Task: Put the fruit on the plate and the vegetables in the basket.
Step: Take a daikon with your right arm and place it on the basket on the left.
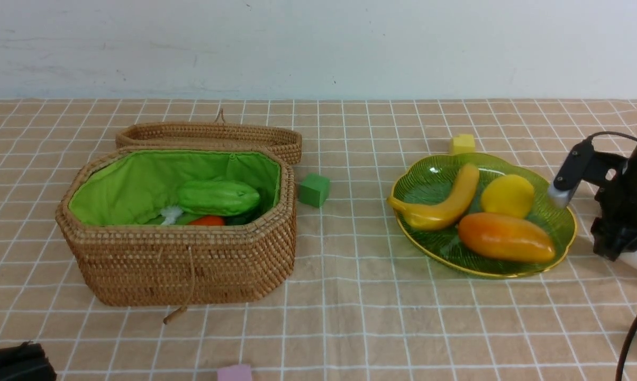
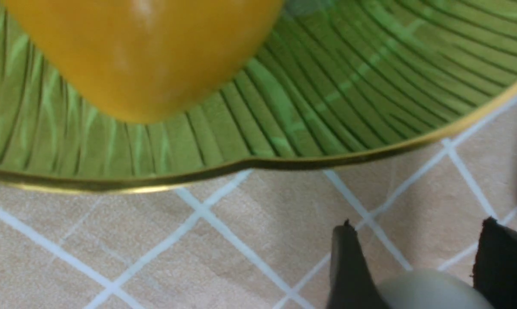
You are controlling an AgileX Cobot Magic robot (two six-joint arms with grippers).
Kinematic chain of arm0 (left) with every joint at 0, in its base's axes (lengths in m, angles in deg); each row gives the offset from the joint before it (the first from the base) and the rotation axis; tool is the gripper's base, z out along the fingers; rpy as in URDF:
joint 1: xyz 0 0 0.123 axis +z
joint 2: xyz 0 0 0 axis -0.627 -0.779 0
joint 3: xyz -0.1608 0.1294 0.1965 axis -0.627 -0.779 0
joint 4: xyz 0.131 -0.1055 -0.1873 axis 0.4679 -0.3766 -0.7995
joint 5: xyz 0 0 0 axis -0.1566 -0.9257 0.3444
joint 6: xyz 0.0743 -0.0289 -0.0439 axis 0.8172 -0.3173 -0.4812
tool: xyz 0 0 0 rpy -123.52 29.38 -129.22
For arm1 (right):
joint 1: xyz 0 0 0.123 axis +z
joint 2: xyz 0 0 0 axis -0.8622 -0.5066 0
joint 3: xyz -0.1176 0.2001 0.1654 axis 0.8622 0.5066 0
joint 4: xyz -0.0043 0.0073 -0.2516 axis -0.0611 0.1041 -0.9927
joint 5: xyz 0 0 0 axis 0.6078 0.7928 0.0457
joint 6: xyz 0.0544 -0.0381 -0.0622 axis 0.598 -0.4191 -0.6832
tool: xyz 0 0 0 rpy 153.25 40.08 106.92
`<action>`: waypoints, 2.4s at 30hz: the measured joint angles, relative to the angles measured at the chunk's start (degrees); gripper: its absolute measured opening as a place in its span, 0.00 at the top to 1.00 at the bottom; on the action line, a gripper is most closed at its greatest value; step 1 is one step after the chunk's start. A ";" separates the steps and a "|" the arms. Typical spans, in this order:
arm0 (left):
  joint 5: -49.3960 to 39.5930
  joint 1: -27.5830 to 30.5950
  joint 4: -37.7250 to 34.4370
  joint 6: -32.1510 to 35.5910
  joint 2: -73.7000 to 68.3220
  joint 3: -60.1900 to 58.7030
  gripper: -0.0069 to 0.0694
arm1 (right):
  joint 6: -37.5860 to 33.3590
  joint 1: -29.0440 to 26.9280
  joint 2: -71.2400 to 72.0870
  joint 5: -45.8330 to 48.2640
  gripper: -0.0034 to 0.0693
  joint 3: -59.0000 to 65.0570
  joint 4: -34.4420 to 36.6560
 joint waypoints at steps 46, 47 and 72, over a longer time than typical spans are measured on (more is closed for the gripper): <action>0.83 0.00 -0.21 0.00 0.00 0.00 0.90 | 31.85 -3.24 7.42 6.49 0.05 8.21 1.54; 0.97 0.00 -0.28 0.00 0.00 0.00 0.90 | 31.85 -3.38 7.24 3.19 0.06 10.65 0.83; 3.13 0.00 4.98 -1.15 0.00 0.00 0.90 | 43.98 2.76 18.01 9.70 0.21 2.45 5.09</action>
